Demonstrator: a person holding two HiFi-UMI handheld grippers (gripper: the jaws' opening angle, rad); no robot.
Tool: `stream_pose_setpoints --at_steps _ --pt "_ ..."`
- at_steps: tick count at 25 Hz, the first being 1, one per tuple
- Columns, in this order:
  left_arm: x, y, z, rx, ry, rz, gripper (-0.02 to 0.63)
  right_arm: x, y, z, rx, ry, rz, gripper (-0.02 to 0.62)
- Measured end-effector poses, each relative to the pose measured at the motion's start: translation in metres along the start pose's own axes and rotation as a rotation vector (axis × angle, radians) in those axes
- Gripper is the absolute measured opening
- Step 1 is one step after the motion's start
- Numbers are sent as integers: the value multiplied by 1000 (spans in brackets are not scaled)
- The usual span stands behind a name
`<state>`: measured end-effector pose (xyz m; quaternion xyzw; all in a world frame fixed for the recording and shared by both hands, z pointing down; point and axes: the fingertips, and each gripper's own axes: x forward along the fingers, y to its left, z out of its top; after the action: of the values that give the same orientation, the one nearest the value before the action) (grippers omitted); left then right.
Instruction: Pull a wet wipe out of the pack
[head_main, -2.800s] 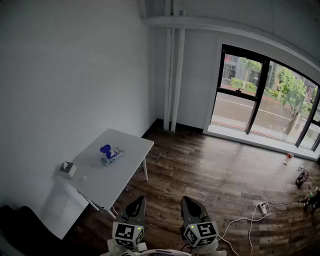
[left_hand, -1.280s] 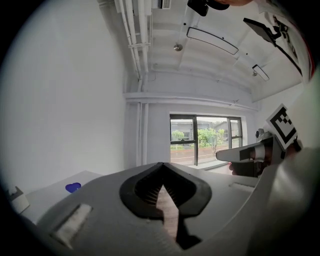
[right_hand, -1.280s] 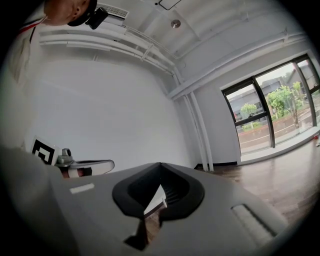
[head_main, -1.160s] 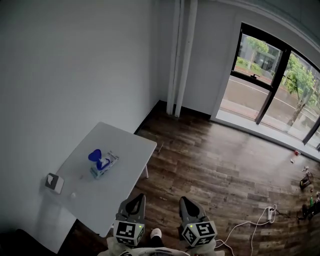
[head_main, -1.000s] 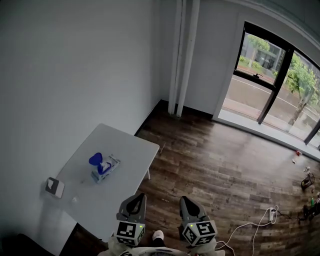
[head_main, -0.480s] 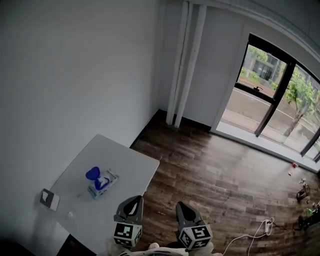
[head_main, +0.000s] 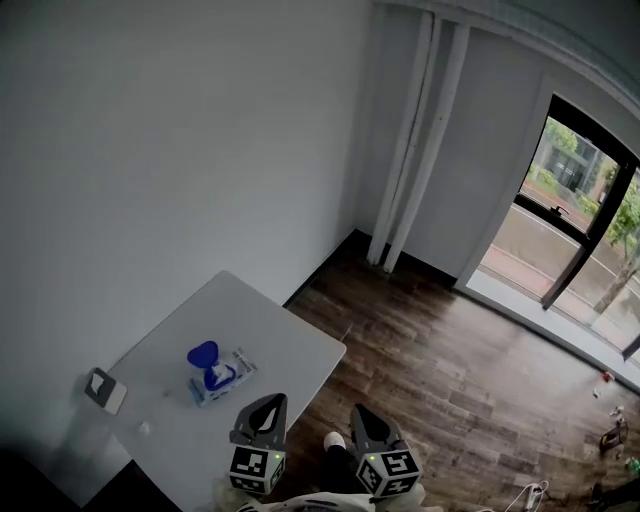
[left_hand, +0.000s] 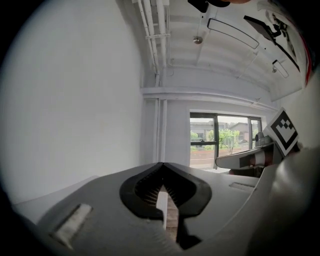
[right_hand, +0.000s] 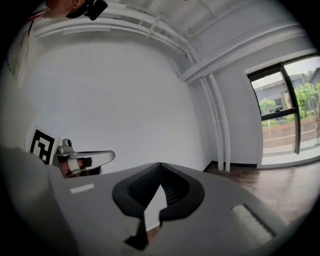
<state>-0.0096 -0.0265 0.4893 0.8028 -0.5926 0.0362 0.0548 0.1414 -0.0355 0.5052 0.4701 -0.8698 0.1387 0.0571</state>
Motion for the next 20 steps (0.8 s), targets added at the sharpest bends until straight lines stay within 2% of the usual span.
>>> stream_pose_setpoints --at_steps 13,20 --pt "80 89 23 -20 19 303 5 160 -17 48 -31 67 303 6" --pt "90 121 30 -30 27 478 5 222 -4 61 -55 109 477 5"
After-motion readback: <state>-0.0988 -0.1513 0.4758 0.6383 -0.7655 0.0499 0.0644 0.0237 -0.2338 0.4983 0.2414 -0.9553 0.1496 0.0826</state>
